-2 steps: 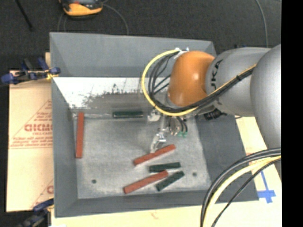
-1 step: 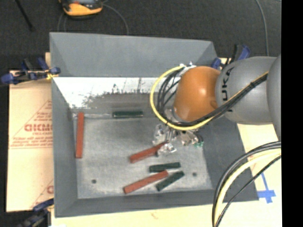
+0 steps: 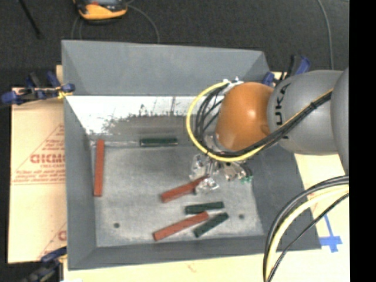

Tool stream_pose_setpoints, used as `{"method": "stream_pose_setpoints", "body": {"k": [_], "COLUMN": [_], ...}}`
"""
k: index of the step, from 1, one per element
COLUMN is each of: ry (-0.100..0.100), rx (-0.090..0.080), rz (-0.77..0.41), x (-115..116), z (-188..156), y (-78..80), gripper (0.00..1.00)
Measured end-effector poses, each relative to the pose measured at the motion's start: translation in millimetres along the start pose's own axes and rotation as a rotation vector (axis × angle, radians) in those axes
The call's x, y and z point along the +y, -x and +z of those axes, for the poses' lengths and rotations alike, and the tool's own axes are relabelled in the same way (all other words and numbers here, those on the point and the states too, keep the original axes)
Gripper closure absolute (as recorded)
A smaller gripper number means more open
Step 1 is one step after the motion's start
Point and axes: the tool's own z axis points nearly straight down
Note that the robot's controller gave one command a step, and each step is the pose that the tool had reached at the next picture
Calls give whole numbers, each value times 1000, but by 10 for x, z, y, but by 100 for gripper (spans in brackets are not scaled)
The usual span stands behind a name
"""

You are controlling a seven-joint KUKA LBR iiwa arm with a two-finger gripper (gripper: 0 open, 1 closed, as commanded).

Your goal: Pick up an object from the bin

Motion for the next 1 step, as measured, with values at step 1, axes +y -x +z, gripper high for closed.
{"method": "stream_pose_setpoints", "body": {"k": [1], "ry": [1], "rx": [-7], "rz": [-5], "x": [0], "z": [-1211], "y": [112], "gripper": [100]}}
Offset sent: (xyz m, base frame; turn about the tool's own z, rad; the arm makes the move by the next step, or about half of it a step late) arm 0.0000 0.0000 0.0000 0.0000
